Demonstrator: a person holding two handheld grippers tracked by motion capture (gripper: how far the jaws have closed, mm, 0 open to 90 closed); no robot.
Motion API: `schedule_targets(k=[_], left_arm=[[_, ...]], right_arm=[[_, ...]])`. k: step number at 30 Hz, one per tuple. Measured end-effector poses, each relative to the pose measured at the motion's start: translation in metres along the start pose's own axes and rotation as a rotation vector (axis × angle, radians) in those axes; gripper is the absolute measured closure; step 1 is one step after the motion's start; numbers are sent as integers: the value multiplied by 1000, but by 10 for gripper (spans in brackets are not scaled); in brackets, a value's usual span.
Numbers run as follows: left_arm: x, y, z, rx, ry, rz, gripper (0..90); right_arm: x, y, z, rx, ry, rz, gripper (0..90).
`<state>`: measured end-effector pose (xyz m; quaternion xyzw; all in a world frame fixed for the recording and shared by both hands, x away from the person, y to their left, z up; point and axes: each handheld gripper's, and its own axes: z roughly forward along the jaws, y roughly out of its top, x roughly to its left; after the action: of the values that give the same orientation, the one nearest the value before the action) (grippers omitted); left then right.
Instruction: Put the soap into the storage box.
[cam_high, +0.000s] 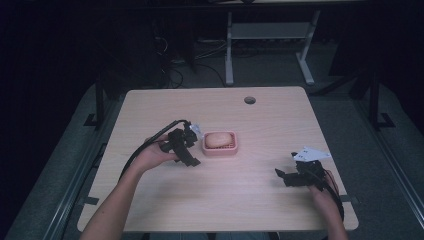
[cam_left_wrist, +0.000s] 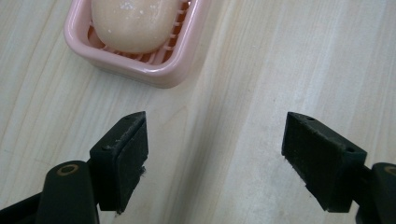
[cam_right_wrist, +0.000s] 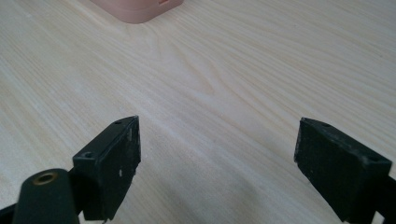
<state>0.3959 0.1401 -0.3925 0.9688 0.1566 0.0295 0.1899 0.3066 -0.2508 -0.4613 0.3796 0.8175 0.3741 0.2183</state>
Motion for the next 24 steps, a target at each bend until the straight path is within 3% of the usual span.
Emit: schedule_targets(k=[24], left_arm=[[-22,-37,-4,-30,18,-29,225]], right_arm=[[1,0,3,18,-3,-14,139]])
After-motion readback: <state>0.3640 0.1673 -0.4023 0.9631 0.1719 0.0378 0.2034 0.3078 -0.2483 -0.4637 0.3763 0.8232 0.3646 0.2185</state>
